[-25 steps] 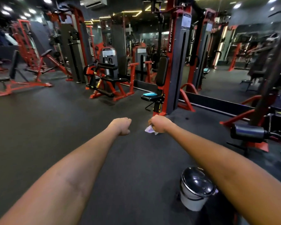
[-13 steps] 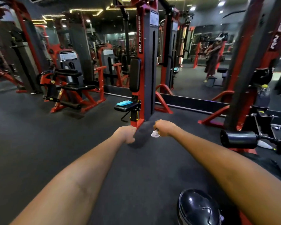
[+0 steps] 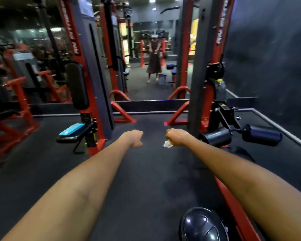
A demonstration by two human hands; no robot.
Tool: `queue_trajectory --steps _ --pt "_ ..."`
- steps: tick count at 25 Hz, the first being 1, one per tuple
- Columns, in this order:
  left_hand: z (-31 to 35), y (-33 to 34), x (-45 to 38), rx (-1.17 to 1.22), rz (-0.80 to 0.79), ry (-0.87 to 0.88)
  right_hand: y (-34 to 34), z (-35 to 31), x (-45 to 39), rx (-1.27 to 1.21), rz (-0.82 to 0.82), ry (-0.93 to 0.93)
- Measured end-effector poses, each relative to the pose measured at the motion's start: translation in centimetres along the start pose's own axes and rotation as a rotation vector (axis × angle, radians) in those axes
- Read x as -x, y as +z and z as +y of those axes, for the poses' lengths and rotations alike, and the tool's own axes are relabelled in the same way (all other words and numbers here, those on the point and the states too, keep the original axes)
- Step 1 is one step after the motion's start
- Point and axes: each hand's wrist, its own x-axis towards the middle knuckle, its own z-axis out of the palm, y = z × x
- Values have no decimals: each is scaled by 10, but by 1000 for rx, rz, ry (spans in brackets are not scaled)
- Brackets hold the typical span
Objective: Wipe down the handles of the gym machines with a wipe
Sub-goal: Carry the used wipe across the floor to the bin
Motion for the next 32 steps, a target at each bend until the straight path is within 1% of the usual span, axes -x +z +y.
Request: queue_trajectory --steps 5,8,11,13,16,18,19,22,24,27,30,32 --pt "11 -21 -100 -71 -37 251 5 53 -19 -84 -1 305" --pt "32 -27 -143 -107 1 402 13 70 -11 -137 9 447" --pt "71 -20 -168 -104 -19 577 25 82 15 -178 -55 569" --pt "100 -15 -179 -117 -2 690 36 95 37 -198 -70 695" --pt "140 -11 -203 -66 -2 779 44 121 67 -212 -68 839" --pt "164 -8 -210 -85 -25 835 46 131 84 -215 -42 916" --pt "176 -6 -213 -86 -37 863 48 133 91 -226 -41 942" --pt "213 0 -220 -83 -45 968 59 134 111 -227 -150 991" --pt "233 0 -222 -99 -70 1042 65 134 122 -260 -127 1062" --pt "259 5 -225 -110 -58 1147 75 130 134 -304 -109 1182" --pt "271 24 -222 -146 -115 1261 94 111 141 -392 -92 1345" --pt "271 44 -222 -188 -152 1311 113 93 139 -453 -125 1404"
